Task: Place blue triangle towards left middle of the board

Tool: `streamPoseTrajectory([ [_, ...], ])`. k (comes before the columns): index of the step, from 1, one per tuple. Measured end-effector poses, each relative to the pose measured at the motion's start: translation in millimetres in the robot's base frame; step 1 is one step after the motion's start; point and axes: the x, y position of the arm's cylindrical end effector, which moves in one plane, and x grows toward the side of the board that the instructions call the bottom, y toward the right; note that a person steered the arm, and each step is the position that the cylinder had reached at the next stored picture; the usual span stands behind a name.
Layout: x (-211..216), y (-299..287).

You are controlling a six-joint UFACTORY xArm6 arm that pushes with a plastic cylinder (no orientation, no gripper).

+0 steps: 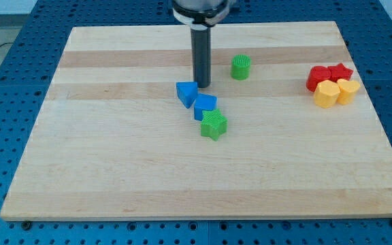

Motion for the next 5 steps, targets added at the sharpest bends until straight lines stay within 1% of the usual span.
streamPoseTrajectory([
  [1,26.6,-4.1],
  [2,39.8,-44.2],
  [4,42.8,-160.8],
  [5,47.5,-158.0],
])
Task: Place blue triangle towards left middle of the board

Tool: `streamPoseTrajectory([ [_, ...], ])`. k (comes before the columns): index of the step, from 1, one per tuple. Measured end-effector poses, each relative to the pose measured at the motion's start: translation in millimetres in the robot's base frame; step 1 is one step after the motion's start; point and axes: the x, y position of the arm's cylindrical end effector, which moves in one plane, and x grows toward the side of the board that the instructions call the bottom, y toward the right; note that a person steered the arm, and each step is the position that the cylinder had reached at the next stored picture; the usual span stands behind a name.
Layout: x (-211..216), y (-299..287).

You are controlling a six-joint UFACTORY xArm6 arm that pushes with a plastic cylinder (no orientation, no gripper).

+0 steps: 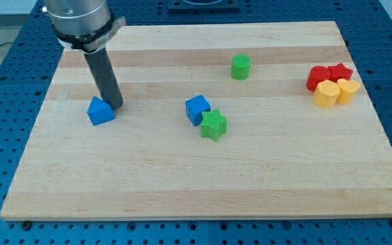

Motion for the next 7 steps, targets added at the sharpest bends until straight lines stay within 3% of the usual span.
streamPoseTrajectory([
  [1,15.3,43.3],
  [2,27.9,50.5],
  [5,16.3,-68.0],
  [6,21.8,-65.5],
  [7,27.4,-17.3],
])
